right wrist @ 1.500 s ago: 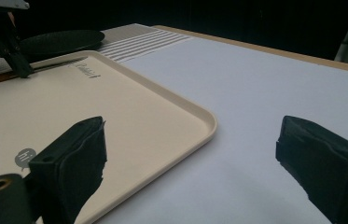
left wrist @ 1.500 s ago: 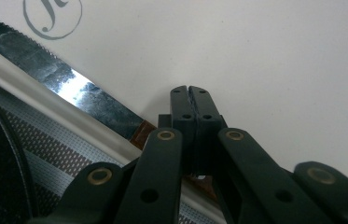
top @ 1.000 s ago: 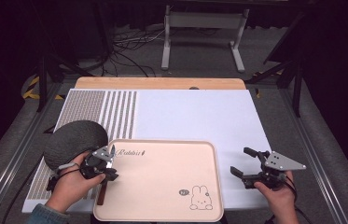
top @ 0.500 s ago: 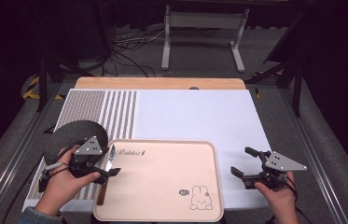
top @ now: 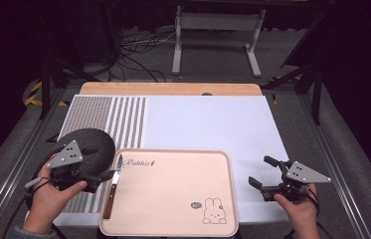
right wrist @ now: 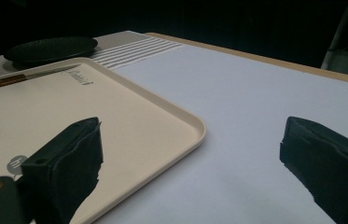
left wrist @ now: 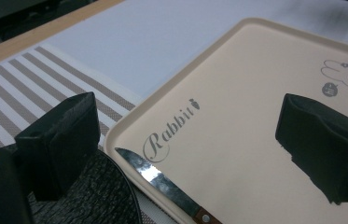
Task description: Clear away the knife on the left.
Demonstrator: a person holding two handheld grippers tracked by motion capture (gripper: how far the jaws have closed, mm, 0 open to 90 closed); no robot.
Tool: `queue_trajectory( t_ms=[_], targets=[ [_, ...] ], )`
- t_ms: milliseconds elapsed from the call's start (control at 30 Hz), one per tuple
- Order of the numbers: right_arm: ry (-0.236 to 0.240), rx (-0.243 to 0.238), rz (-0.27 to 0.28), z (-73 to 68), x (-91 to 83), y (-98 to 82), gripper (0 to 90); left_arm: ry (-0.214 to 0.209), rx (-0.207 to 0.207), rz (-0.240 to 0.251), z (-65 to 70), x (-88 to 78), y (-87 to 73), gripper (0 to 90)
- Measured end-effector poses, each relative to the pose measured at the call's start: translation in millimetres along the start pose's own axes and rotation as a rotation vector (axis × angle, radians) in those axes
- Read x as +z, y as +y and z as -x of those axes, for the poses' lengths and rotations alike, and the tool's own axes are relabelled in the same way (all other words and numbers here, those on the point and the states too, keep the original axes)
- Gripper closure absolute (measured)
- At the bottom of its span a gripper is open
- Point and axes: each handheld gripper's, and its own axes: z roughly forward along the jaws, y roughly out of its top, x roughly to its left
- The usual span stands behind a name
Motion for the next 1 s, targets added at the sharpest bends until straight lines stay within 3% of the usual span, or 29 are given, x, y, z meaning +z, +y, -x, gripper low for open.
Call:
queue_trajectory(
  t_ms=[100,333,567,800,1000],
  targets=[
    [0.002,0.000,0.003,-0.2,-0.2,0.3,6.2,0.046,0.015,0.004,-3.4,-6.5,-5.2,6.3],
    [-0.003,-0.003,0.007,0.6,-1.2,0.1,5.6,0.061,0.003,0.100,-10.8,-23.3,-20.7,5.2],
    [-0.006,-0.006,0.012,1.2,-1.6,-0.4,5.3,0.100,-0.005,0.135,-18.8,-37.3,-41.1,4.4],
    [-0.004,-0.007,0.008,1.8,-1.3,-1.4,4.9,0.132,-0.010,0.150,-27.1,-43.0,-62.3,4.1],
    [-0.005,-0.009,0.007,2.4,-1.2,-2.5,4.9,0.141,-0.007,0.142,-29.0,-43.0,-71.0,2.9]
  ],
)
